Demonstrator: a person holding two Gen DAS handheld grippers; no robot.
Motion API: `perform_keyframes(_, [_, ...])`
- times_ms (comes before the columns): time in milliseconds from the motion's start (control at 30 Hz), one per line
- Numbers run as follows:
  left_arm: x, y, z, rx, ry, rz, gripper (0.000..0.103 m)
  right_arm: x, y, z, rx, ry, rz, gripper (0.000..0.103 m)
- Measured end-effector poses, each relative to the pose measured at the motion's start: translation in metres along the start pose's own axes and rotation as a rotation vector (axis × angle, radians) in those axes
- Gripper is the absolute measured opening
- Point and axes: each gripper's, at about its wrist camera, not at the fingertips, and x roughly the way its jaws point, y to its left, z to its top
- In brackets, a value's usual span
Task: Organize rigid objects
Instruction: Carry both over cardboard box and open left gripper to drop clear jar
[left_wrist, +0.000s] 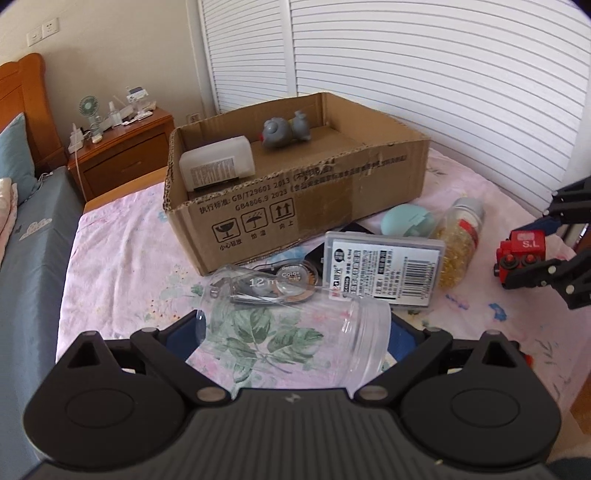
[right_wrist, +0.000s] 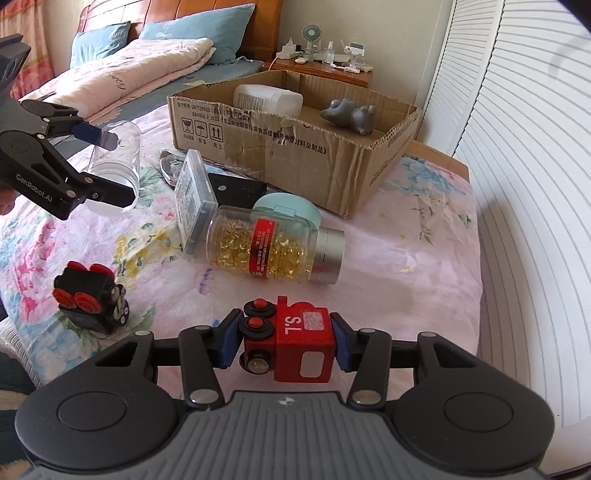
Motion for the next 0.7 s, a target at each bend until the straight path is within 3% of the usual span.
perform_keyframes(200, [-0.016,0.005,0.014,0.008,0.015,-0.056,0.098,-0.014,0.001,0.008,-0.028,0.003,0.007,0.054])
perform_keyframes(400, [-0.027,0.011,0.047,0.036,-0.026,-0.067,0.098,-0.032,-0.002,0.028,-0.045,-0.03,0.017,0.054])
perform_keyframes(700, [-0.004,0.026,0.113,0.032,-0.086,0.009,0.098,-0.043,-0.013,0.069,-0.056,-0.098,0.0,0.054])
